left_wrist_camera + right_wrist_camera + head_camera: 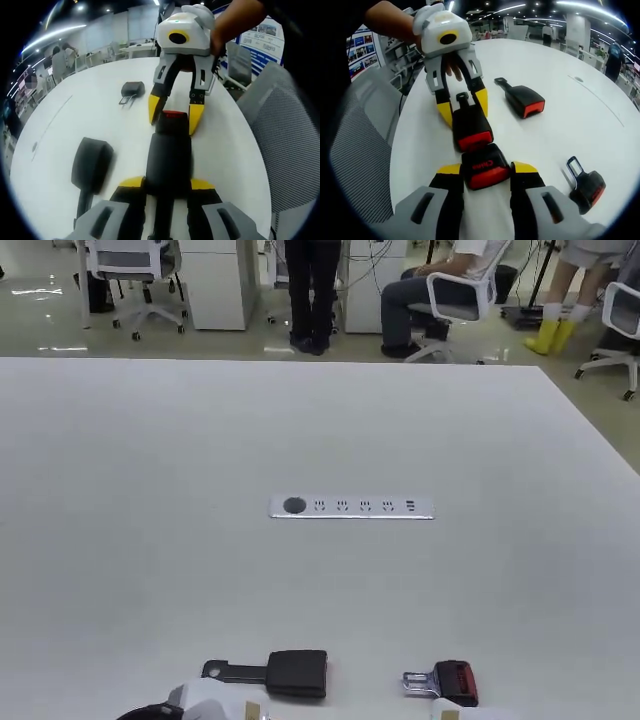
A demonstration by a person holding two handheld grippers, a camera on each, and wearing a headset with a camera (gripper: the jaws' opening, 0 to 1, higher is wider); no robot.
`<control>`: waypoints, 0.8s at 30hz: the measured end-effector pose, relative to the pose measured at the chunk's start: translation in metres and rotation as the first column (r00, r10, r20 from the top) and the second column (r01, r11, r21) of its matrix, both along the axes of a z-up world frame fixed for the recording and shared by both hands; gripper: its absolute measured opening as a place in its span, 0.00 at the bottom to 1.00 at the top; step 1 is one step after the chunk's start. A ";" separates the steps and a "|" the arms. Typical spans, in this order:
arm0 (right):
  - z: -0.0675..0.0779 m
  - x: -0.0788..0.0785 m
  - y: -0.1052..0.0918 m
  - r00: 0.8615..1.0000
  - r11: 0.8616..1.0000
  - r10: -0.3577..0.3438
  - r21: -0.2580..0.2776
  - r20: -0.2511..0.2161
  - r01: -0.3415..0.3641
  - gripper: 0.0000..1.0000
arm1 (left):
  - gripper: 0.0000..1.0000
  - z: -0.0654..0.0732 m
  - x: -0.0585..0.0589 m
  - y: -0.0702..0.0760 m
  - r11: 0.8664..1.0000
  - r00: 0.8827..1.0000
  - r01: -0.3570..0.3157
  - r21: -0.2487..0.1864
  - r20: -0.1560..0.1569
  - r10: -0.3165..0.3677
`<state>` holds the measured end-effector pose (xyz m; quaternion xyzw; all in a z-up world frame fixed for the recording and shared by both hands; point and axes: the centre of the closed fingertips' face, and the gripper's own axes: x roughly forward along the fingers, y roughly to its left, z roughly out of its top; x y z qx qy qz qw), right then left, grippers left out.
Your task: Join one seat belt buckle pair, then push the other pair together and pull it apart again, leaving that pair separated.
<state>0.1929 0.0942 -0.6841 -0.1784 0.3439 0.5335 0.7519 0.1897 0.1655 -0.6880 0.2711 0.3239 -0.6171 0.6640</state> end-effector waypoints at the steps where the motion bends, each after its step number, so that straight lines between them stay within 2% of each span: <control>1: 0.000 0.000 0.000 1.000 1.000 0.001 -0.001 0.000 -0.001 0.34 | 0.32 0.000 0.000 0.000 1.000 1.000 0.000 0.000 0.000 0.000; 12: -0.004 -0.001 0.000 1.000 1.000 0.027 -0.016 0.004 -0.027 0.34 | 0.32 -0.003 -0.001 -0.002 1.000 1.000 0.018 -0.002 0.007 -0.018; 16: -0.003 -0.002 -0.001 0.999 0.999 0.041 0.005 0.003 -0.042 0.34 | 0.32 -0.003 -0.001 -0.003 1.000 1.000 0.018 -0.019 0.016 -0.018; 19: -0.005 -0.003 -0.001 0.997 0.998 0.069 -0.005 0.024 -0.069 0.34 | 0.32 -0.002 -0.001 -0.003 0.999 0.999 0.037 -0.024 0.021 -0.036; 24: -0.006 -0.002 -0.002 0.996 0.997 0.079 0.016 0.034 -0.079 0.33 | 0.32 -0.002 0.000 -0.003 0.998 0.999 0.043 -0.041 0.019 -0.042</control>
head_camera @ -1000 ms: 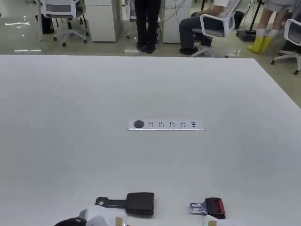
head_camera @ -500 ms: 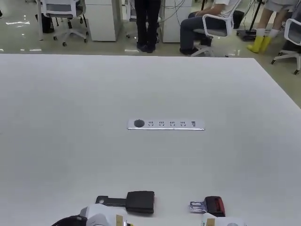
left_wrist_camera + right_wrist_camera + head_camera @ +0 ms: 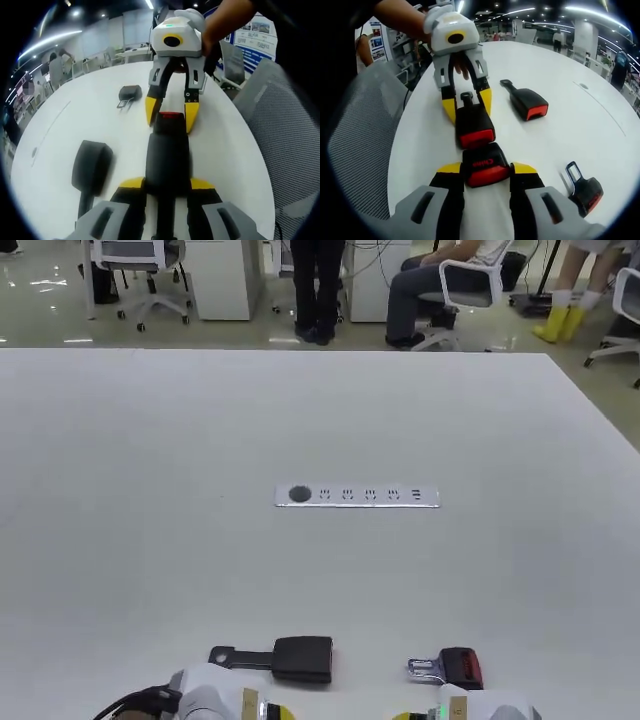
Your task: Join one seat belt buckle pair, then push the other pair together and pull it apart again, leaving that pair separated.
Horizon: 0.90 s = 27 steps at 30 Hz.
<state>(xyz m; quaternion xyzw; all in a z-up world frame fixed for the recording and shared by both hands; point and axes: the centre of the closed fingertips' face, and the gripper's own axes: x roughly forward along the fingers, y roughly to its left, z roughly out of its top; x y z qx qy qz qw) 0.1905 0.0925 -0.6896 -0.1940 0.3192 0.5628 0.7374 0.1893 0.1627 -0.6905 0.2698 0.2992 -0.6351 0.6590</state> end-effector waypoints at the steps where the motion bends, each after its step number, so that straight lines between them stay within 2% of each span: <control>1: 0.001 0.000 0.001 1.000 1.000 0.005 0.002 0.002 -0.005 0.33 | 0.32 0.000 0.000 0.000 1.000 1.000 0.000 -0.005 0.000 0.000; 10: 0.003 -0.002 0.002 0.999 0.999 0.038 0.020 0.020 -0.038 0.32 | 0.31 -0.001 0.002 0.002 0.999 1.000 0.018 -0.033 -0.003 -0.018; 27: 0.004 -0.001 0.001 0.998 0.996 0.047 0.068 0.031 -0.049 0.31 | 0.31 0.001 0.002 0.003 0.996 0.999 0.037 -0.075 -0.008 -0.038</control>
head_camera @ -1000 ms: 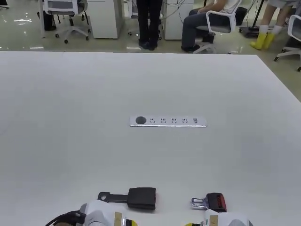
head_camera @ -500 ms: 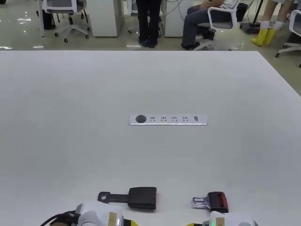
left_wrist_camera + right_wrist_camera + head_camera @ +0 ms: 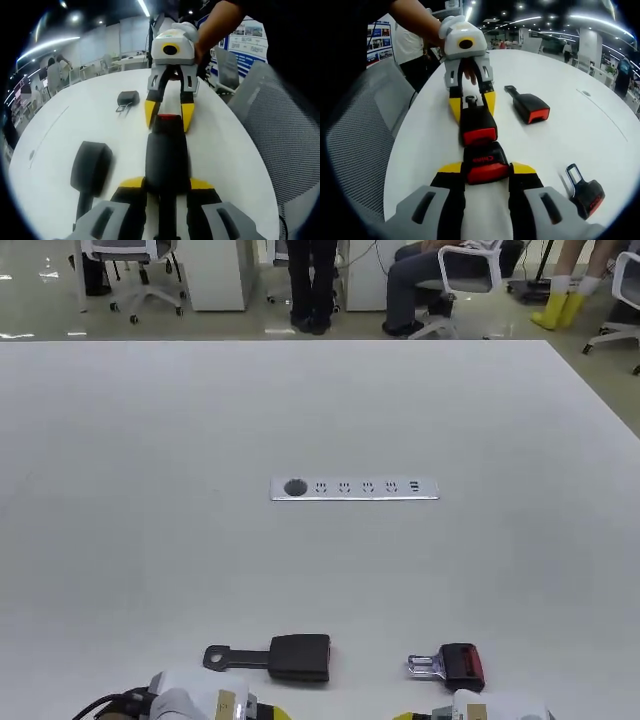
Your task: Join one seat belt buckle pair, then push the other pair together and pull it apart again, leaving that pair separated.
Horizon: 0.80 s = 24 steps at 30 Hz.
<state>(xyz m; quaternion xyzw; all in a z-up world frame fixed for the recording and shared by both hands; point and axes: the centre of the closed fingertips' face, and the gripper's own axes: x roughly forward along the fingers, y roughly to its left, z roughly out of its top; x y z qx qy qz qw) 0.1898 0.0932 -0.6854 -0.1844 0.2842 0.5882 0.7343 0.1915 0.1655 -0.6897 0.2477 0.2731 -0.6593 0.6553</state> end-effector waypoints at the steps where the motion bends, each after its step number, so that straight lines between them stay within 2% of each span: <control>1: 0.000 0.000 0.000 1.000 1.000 0.002 0.002 0.001 -0.002 0.31 | 0.31 0.001 0.000 0.000 1.000 1.000 0.002 -0.002 0.000 -0.002; 24: 0.000 0.003 -0.003 1.000 0.999 -0.008 0.043 0.005 0.008 0.32 | 0.31 0.002 0.002 0.000 1.000 1.000 0.009 -0.030 -0.007 -0.009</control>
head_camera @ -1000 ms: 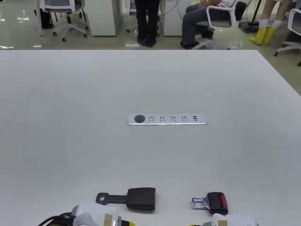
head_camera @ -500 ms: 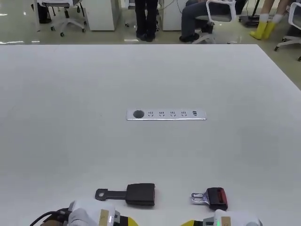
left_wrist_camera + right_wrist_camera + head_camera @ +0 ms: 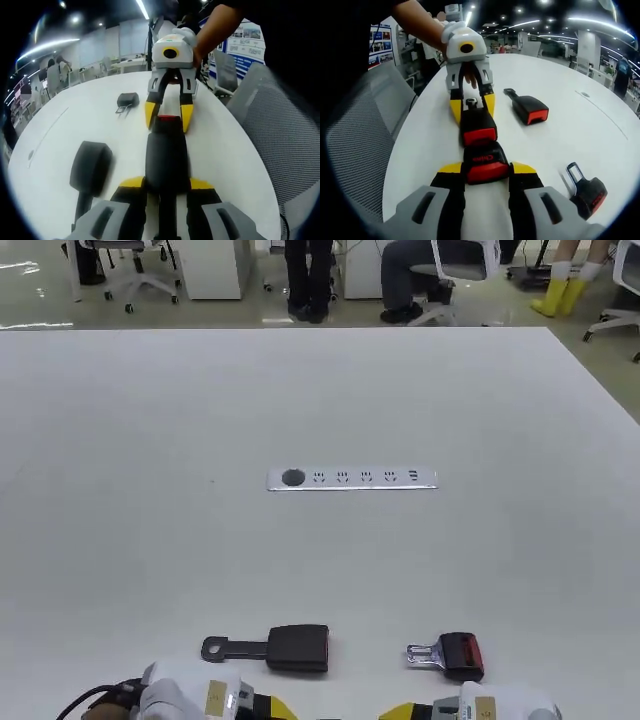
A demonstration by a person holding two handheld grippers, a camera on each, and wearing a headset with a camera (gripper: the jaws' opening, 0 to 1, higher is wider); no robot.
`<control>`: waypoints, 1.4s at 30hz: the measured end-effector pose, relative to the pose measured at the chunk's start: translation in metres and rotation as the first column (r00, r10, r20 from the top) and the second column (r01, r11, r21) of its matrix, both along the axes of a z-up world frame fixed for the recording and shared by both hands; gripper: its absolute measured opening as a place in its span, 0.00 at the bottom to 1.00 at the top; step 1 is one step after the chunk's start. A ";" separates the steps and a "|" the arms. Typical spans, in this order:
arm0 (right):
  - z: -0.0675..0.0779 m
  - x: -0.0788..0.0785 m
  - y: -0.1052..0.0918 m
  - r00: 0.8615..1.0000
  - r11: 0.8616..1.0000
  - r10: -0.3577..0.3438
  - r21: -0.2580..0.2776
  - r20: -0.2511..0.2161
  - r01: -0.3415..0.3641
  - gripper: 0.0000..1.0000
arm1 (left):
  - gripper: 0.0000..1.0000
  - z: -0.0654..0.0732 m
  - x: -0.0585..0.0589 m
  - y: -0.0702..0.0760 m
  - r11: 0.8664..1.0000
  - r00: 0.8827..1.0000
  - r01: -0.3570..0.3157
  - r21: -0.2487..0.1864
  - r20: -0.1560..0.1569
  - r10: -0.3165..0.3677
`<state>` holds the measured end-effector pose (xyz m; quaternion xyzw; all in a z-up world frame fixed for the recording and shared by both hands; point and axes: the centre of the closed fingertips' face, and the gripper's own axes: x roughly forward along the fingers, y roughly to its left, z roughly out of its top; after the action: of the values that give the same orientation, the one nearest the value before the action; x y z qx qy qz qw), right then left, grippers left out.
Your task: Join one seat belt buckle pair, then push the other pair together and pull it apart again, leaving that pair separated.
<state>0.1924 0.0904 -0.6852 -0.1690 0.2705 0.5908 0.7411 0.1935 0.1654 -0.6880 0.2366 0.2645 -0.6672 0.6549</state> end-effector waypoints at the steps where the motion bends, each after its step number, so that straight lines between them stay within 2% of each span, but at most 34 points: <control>1: 0.000 0.000 0.000 1.000 1.000 -0.004 0.003 -0.004 0.004 0.32 | 0.31 0.000 0.000 0.000 1.000 1.000 0.001 0.000 0.001 -0.001; 11: 0.002 0.001 0.001 1.000 1.000 -0.004 -0.010 -0.006 0.004 0.33 | 0.32 0.001 0.001 -0.002 1.000 1.000 0.000 0.024 0.002 0.000; 18: 0.003 0.000 0.002 1.000 0.999 0.003 -0.053 -0.002 -0.003 0.34 | 0.32 0.001 0.001 -0.002 0.998 1.000 -0.019 0.063 0.011 0.019; 22: 0.003 0.000 0.003 1.000 0.997 0.013 -0.074 0.016 -0.011 0.35 | 0.33 0.001 0.000 -0.003 0.996 0.999 -0.031 0.087 0.024 0.029; 24: 0.001 0.000 0.002 1.000 0.995 0.003 -0.104 0.012 -0.001 0.35 | 0.35 0.002 0.001 -0.002 0.994 0.998 -0.042 0.099 0.047 0.037; 25: 0.000 -0.001 0.001 1.000 0.992 0.006 -0.123 0.017 -0.004 0.38 | 0.38 0.001 0.001 0.001 0.992 0.998 -0.042 0.120 0.043 0.037; 26: 0.001 -0.002 0.001 1.000 0.993 0.007 -0.117 0.013 -0.005 0.41 | 0.40 0.000 0.000 0.005 0.989 0.998 -0.046 0.139 0.043 0.040; 27: 0.004 -0.003 0.003 1.000 0.996 -0.007 -0.090 -0.006 0.007 0.45 | 0.43 0.000 0.000 0.005 0.989 0.998 -0.047 0.138 0.048 0.041; 28: 0.006 -0.002 0.002 1.000 0.996 -0.015 -0.088 -0.007 0.015 0.49 | 0.46 0.000 0.000 0.007 0.988 0.998 -0.050 0.143 0.055 0.043; 31: 0.012 0.003 -0.002 0.999 0.997 -0.039 -0.064 0.000 0.039 0.52 | 0.51 0.008 -0.002 0.011 0.991 0.998 -0.060 0.123 0.043 0.055; 33: 0.016 0.005 -0.005 0.999 0.997 -0.043 -0.057 0.016 0.044 0.55 | 0.53 0.014 0.004 0.014 0.991 0.995 -0.077 0.113 0.070 0.069; 36: 0.019 0.009 -0.009 0.998 0.997 -0.056 -0.055 0.019 0.057 0.65 | 0.58 0.026 0.011 0.015 0.991 0.993 -0.107 0.082 0.062 0.102; 40: 0.025 0.018 -0.016 0.997 0.996 -0.078 -0.051 0.031 0.079 0.68 | 0.63 0.038 0.023 0.020 0.991 0.991 -0.107 0.082 0.089 0.100; 42: 0.028 0.022 -0.019 0.996 0.995 -0.088 -0.046 0.035 0.089 0.71 | 0.64 0.045 0.032 0.023 0.990 0.989 -0.117 0.074 0.104 0.109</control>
<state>0.2149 0.0719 -0.6568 -0.1843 0.2796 0.5478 0.7666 0.2258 0.1883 -0.6433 0.2801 0.2710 -0.6054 0.6939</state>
